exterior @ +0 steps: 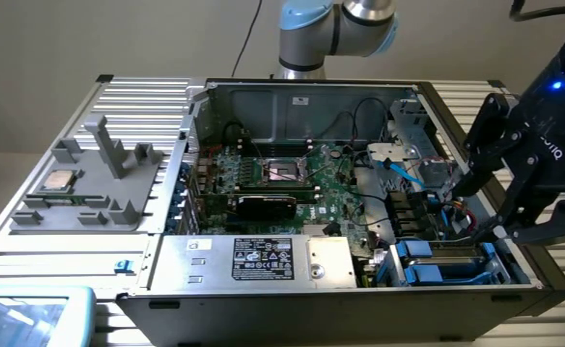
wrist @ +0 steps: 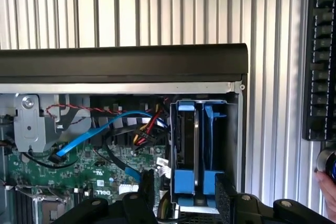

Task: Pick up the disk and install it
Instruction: 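Insert the first disk wire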

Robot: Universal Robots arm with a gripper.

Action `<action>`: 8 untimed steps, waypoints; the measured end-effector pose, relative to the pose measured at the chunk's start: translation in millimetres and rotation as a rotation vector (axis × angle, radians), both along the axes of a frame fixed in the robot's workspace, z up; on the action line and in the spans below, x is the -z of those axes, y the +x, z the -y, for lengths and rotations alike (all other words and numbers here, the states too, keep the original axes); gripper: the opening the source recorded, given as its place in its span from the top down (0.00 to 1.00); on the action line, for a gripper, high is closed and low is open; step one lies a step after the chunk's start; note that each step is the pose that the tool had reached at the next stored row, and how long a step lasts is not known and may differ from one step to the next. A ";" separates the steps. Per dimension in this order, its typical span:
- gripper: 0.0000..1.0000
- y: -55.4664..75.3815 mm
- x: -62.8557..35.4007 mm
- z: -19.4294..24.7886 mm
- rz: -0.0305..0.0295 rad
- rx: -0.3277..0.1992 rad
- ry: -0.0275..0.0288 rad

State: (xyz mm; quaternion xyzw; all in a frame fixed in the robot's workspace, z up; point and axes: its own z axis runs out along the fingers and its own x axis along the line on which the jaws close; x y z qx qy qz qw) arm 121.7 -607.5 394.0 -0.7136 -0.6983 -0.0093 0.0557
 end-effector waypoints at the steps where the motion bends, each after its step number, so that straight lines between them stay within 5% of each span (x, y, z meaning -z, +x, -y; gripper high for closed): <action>1: 0.42 3.2 0.0 0.0 -0.0038 0.000 0.0035; 4: 0.42 13.3 0.1 0.0 -0.0136 0.000 0.0140; 8: 0.42 29.7 1.2 0.0 -0.0300 0.000 0.0205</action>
